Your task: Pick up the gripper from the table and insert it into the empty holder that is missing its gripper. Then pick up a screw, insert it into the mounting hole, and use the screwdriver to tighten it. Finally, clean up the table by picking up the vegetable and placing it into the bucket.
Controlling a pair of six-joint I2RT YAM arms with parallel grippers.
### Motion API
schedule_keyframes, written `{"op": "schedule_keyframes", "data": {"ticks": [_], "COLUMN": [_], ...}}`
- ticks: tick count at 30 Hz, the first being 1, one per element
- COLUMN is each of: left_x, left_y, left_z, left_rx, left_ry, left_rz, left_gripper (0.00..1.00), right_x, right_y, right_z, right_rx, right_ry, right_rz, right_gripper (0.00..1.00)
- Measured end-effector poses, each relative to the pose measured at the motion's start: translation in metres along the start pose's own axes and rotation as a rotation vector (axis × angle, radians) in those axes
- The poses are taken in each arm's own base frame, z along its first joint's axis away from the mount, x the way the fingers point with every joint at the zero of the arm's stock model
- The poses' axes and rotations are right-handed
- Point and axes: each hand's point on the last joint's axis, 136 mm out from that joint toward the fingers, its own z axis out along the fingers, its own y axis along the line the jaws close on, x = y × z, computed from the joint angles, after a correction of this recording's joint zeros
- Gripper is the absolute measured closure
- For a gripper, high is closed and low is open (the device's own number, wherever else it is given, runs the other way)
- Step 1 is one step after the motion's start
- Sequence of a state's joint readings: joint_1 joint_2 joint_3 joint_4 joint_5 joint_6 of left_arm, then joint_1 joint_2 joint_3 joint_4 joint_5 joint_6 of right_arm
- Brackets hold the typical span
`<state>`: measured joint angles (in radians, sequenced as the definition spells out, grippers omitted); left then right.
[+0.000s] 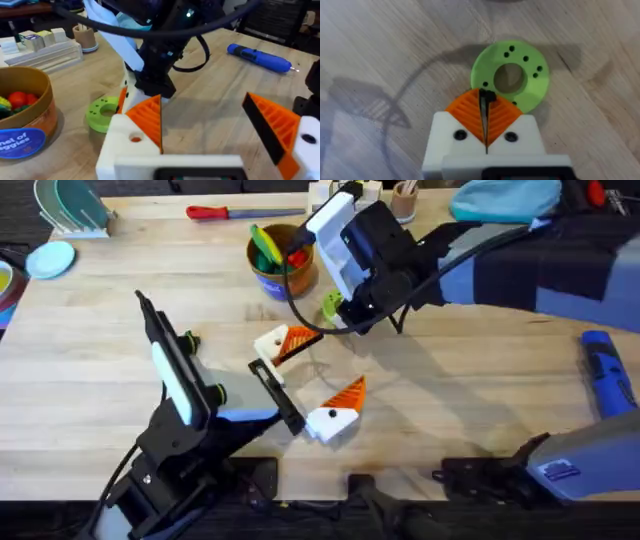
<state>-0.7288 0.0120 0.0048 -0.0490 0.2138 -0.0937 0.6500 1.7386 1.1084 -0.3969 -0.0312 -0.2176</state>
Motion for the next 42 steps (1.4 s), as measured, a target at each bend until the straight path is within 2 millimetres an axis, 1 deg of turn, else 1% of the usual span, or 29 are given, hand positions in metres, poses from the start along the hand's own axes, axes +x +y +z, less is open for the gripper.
{"op": "schedule_keyframes", "data": {"ticks": [6,9,13,15,17,19,22,24,28,34,39,42], "left_x": [0.0,0.0,0.0,0.0,0.0,0.0,0.0,0.0,0.0,0.0,0.0,0.0], "left_y": [0.0,0.0,0.0,0.0,0.0,0.0,0.0,0.0,0.0,0.0,0.0,0.0], "left_z": [0.0,0.0,0.0,0.0,0.0,0.0,0.0,0.0,0.0,0.0,0.0,0.0], "left_rx": [0.0,0.0,0.0,0.0,0.0,0.0,0.0,0.0,0.0,0.0,0.0,0.0], "left_ry": [0.0,0.0,0.0,0.0,0.0,0.0,0.0,0.0,0.0,0.0,0.0,0.0], "left_rz": [0.0,0.0,0.0,0.0,0.0,0.0,0.0,0.0,0.0,0.0,0.0,0.0], "left_gripper": [0.008,0.007,0.007,0.007,0.007,0.007,0.007,0.007,0.008,0.008,0.009,0.008], "right_x": [0.001,0.004,0.014,0.016,0.012,0.001,-0.016,-0.022,-0.024,-0.026,-0.044,-0.056], "right_y": [0.0,-0.001,-0.003,-0.004,-0.005,-0.007,-0.009,-0.009,-0.008,-0.005,-0.004,0.006], "right_z": [0.0,-0.001,-0.008,-0.014,-0.025,-0.04,-0.066,-0.083,-0.112,-0.145,-0.174,-0.188], "right_rx": [0.001,-0.001,-0.009,-0.007,-0.001,0.008,0.024,0.032,0.037,0.032,0.037,0.029], "right_ry": [0.002,0.021,0.079,0.095,0.083,0.044,-0.028,-0.061,-0.081,-0.062,-0.105,-0.135], "right_rz": [0.001,0.005,0.018,0.023,0.024,0.021,0.016,0.014,0.013,0.014,0.0,-0.037], "right_gripper": [0.995,0.995,0.996,0.996,0.996,0.996,0.996,0.996,0.996,0.996,0.996,0.996]}}
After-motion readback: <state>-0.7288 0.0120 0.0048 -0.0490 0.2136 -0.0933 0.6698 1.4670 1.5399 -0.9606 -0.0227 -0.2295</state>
